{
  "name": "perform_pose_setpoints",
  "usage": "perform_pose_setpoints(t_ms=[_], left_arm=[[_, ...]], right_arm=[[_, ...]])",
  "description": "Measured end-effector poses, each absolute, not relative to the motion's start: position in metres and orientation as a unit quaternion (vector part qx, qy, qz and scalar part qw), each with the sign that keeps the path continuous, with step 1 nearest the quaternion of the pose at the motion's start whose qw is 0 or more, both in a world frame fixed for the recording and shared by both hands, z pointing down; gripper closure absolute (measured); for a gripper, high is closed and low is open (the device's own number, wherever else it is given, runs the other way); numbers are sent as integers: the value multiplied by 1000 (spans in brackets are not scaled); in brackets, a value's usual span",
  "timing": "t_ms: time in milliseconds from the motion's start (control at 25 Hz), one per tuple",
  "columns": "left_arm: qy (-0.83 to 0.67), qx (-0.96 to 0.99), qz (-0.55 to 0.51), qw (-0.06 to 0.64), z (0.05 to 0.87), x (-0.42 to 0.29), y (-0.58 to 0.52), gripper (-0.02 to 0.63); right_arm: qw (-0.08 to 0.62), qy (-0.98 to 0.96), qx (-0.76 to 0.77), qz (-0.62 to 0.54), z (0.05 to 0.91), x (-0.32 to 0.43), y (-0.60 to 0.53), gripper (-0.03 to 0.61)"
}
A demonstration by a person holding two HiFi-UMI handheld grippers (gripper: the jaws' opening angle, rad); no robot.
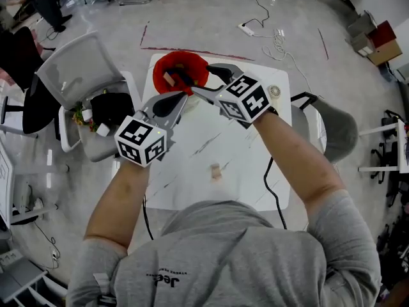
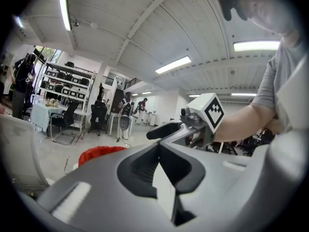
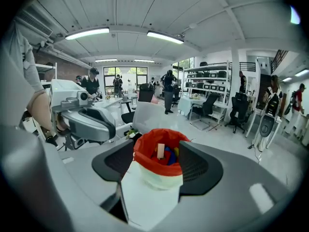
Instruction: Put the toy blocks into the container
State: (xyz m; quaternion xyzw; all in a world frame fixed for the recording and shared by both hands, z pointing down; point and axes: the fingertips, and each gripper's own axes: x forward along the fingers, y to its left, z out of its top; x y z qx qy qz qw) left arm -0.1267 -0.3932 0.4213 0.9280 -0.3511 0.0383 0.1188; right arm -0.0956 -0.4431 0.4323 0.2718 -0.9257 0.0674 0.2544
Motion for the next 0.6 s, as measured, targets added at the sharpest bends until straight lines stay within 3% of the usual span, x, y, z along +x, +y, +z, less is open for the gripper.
perform_pose_setpoints(t_ms=[280, 600], left_arm=[[-326, 934, 45, 141, 451, -87, -360, 555], [-319, 927, 65, 188, 509, -50, -299, 555]], right_arm=[[265, -926, 250, 101, 481, -59, -371, 307], [325, -905, 219, 167, 578, -25, -273, 307]])
